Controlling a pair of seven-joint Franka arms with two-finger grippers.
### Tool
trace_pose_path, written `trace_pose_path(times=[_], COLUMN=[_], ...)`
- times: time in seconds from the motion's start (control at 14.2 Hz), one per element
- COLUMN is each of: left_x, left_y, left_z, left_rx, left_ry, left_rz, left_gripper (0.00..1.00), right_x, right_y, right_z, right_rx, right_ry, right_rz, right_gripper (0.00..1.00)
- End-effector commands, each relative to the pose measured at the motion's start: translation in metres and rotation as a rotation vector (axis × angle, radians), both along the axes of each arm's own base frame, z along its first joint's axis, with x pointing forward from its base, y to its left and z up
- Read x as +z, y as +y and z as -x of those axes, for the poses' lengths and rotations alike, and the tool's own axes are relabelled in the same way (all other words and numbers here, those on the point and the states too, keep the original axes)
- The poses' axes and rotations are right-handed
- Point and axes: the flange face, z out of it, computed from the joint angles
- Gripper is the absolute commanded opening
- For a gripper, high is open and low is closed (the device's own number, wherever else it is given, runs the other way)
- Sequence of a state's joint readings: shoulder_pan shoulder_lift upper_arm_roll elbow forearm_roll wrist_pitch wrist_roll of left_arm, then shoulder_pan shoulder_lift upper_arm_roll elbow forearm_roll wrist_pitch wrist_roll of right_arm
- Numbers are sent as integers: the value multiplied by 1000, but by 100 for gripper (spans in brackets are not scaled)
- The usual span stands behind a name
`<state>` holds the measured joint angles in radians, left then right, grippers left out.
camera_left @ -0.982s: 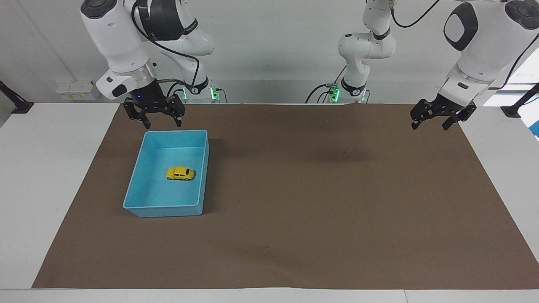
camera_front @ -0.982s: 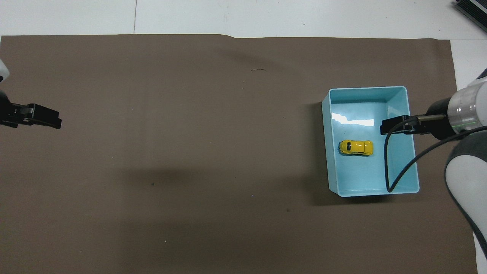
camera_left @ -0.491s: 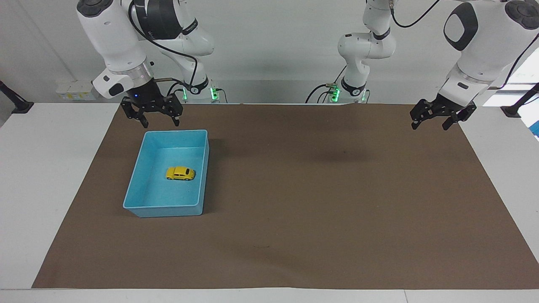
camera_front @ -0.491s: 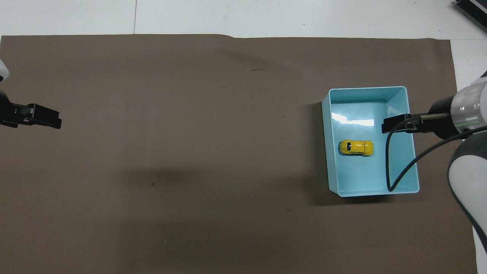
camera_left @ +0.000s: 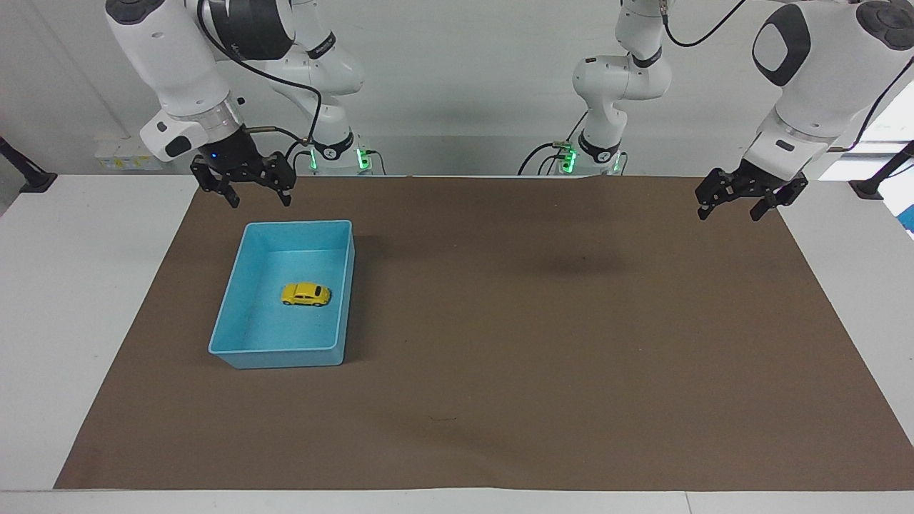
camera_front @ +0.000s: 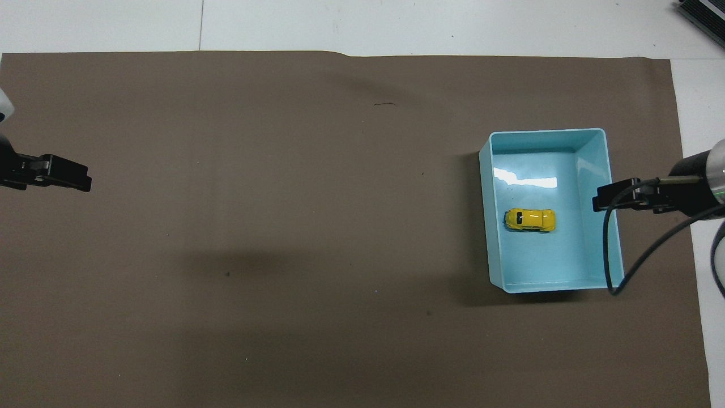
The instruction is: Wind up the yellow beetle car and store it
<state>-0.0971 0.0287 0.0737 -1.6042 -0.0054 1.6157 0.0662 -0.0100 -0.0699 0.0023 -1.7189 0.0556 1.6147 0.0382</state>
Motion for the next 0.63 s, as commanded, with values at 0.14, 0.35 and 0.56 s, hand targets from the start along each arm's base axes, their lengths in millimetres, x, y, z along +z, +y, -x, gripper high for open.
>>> trace_pose_path(times=[0.14,0.35,0.56], left_x=[5,5,5], left_y=[2,2,2], left_z=[5,5,4], left_rx=[10,10,10], left_ry=[-2,-2,-2], left_rz=[-17,-17,-17], left_gripper=[100,100,100], right_x=[11,15,16], right_y=[2,5,7], right_z=[3,3,1], right_rx=[28,35,28], right_ry=[1,-3,-10], right_rz=[100,108,90], right_gripper=[100,100,100])
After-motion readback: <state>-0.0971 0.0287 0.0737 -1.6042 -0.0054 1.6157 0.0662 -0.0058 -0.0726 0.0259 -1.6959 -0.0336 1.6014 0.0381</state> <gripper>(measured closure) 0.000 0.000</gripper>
